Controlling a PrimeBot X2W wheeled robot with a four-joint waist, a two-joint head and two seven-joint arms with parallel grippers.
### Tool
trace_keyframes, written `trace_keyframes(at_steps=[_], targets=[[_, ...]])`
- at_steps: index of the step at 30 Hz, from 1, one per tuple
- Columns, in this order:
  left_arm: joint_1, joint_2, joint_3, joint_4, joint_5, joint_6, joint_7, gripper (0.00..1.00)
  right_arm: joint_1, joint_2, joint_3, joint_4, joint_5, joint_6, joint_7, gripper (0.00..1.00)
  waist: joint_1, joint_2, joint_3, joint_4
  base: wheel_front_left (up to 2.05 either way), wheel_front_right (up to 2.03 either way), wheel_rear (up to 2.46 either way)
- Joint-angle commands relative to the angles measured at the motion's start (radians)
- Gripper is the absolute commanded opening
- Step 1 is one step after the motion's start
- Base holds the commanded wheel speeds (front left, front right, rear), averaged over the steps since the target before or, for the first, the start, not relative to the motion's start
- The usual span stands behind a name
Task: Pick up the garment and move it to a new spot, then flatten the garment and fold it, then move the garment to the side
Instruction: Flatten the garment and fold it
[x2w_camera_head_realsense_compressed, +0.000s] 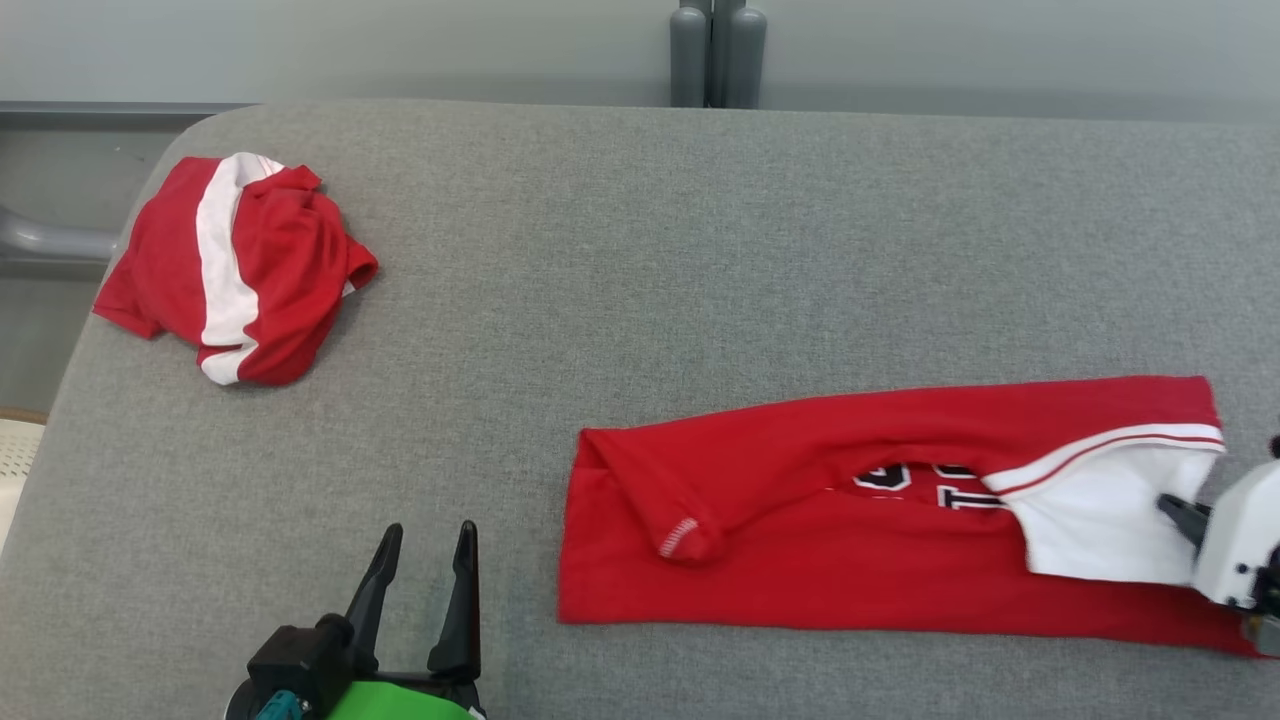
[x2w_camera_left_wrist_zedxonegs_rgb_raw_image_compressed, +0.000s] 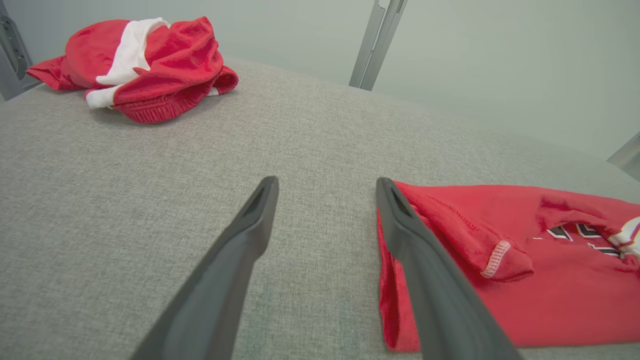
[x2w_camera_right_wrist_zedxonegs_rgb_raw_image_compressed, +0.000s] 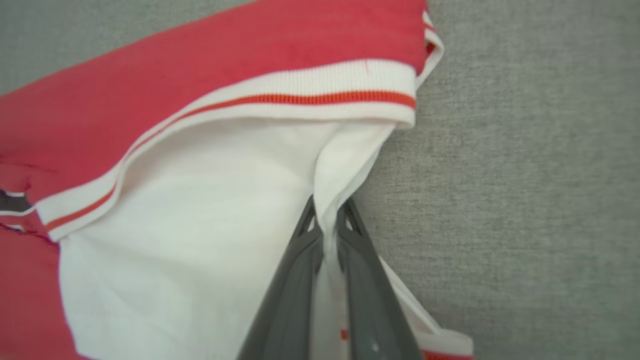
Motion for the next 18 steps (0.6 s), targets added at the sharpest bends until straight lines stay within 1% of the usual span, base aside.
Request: trace_keyframes(at_steps=[1,6,8,10,13,18], targets=[[0.016,-0.001,0.0,0.008,0.01,-0.006,-0.003,1.0,0.04,-0.054,-0.026,0.032,0.016,-0.004,0.001,0.0,0.0,0.0,-0.015,0.013,0.0,0.0,0.0],[0.04,-0.001,0.016,0.008,-0.007,-0.01,-0.002,1.0,0.08,-0.174,-0.139,0.085,0.061,-0.003,-0.018,0.0,0.0,0.0,-0.038,0.026,0.0,0.0,0.0],[0.048,-0.001,0.016,0.006,-0.008,-0.011,-0.002,1.0,0.093,-0.212,-0.181,0.096,0.069,-0.003,-0.021,0.0,0.0,0.0,-0.041,0.027,0.0,0.0,0.0],[0.054,-0.001,0.017,0.006,-0.011,-0.013,-0.002,1.0,0.097,-0.232,-0.199,0.077,0.065,-0.003,-0.011,0.0,0.0,0.0,-0.046,0.024,0.0,0.0,0.0],[0.061,-0.001,0.015,0.008,-0.019,-0.014,-0.002,1.0,0.098,-0.238,-0.182,-0.009,0.069,-0.002,0.002,0.0,0.0,0.0,-0.054,0.018,0.0,0.0,0.0],[0.061,-0.001,-0.003,0.016,-0.03,-0.009,-0.002,1.0,0.123,-0.183,-0.081,-0.211,0.084,-0.002,0.043,0.0,0.0,0.0,-0.064,0.0,0.0,0.0,0.0]])
